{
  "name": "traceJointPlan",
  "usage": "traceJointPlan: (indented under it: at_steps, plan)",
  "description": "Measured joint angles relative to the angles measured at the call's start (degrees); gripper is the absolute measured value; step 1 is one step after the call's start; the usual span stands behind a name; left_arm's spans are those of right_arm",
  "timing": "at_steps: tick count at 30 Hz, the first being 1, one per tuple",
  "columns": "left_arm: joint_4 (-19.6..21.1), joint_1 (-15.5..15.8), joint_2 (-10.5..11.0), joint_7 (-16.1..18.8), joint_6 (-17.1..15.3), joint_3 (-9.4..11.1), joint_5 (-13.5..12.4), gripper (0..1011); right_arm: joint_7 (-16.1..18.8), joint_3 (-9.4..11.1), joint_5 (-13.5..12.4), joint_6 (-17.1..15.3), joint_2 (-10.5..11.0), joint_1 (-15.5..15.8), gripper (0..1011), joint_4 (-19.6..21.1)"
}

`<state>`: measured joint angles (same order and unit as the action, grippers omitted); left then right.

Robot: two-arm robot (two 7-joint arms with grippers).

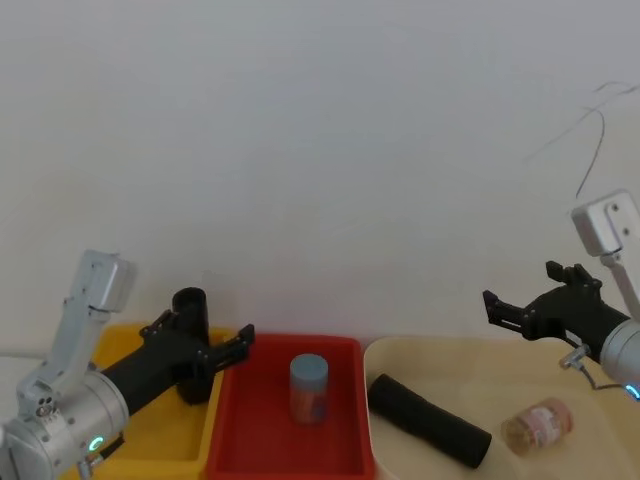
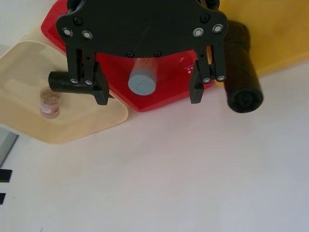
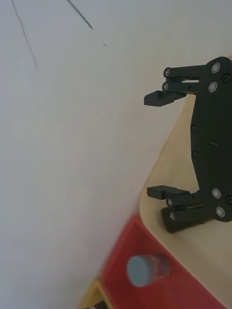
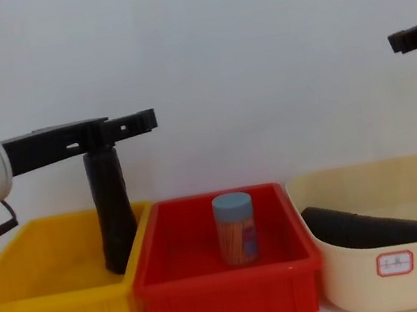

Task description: Pick up the garbage bag with the one hand and transfer it to the other hand.

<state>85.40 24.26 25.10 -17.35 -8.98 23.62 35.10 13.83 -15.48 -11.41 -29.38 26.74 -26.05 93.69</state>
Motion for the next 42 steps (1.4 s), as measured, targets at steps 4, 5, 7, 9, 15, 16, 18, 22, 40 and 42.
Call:
traceJointPlan:
  at_steps: [4, 5, 7, 9, 15, 16, 18, 22, 40, 42]
  plan:
    - [-1.4, 0.6, -0.9, -0.9, 0.8, 0.4, -0.2, 1001, -2.6, 0.8, 0.3, 2.8, -1.9, 1.2, 1001, -0.1]
    - [-1.9, 0.8, -1.3, -1.2, 1.1, 0.5, -0.2, 1001, -3.6, 1.2, 0.5, 4.0, -2.8, 1.8, 1001, -0.2]
    - [-2.4, 1.1, -1.7, -1.6, 1.4, 0.7, -0.2, 1001, -4.8, 1.5, 0.6, 5.4, -3.7, 2.3, 1001, -0.3]
    - [-3.2, 1.4, -2.4, -2.0, 1.7, 0.9, -0.2, 1001, -5.9, 1.7, 0.7, 6.8, -4.6, 2.9, 1001, -0.3]
    - [-5.0, 2.0, -3.9, -2.9, 2.5, 1.5, -0.4, 1001, -10.9, 2.6, 1.5, 13.7, -9.0, 6.1, 1001, -0.7]
    - [-5.1, 2.1, -4.0, -3.0, 2.5, 1.5, -0.4, 1001, -11.4, 2.6, 1.6, 14.3, -9.5, 6.4, 1001, -0.7]
    - [-5.6, 2.3, -4.4, -3.2, 2.7, 1.7, -0.4, 1001, -12.3, 2.6, 1.8, 15.8, -10.4, 7.2, 1001, -0.7]
    - [-6.2, 2.5, -5.0, -3.5, 3.0, 1.8, -0.5, 1001, -14.7, 2.8, 2.3, 18.9, -12.5, 8.9, 1001, -0.8]
    - [-7.4, 3.0, -6.0, -4.1, 3.5, 2.2, -0.6, 1001, -18.6, 3.1, 3.2, 24.3, -16.0, 11.7, 1001, -0.8]
    - [-7.5, 3.0, -6.1, -4.2, 3.5, 2.2, -0.6, 1001, -18.7, 3.1, 3.2, 24.6, -16.2, 11.9, 1001, -0.8]
